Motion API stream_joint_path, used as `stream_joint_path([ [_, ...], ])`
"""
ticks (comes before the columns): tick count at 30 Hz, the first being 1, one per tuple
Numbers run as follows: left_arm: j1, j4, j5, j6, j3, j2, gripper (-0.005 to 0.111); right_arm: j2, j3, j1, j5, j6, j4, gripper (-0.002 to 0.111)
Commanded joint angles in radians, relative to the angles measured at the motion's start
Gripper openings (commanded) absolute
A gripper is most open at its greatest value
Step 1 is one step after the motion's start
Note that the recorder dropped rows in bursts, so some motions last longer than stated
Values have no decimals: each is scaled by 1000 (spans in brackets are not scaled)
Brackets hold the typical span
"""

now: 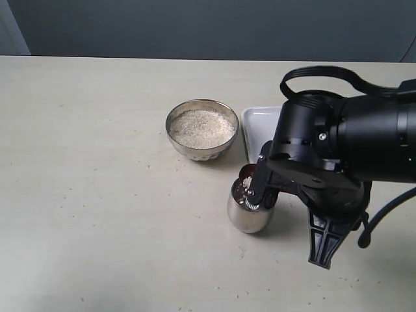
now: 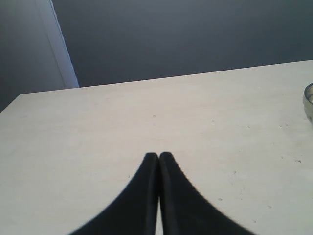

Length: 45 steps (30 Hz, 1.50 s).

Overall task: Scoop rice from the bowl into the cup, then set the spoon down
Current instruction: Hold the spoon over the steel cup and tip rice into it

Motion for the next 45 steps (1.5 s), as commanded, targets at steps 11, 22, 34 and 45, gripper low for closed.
stream_joint_path([
  [11,-6,5,-1,-7,-4,-4,1,-10,4,2,-2,70,-37,-1],
  [22,-6,5,-1,-7,-4,-4,1,-10,4,86,-2,128,-148,-1],
  [34,-6,5,-1,-7,-4,-4,1,-10,82,91,-2,238,-184,-1],
  [45,-6,5,-1,-7,-4,-4,1,-10,84,93,-2,306,-226,-1],
])
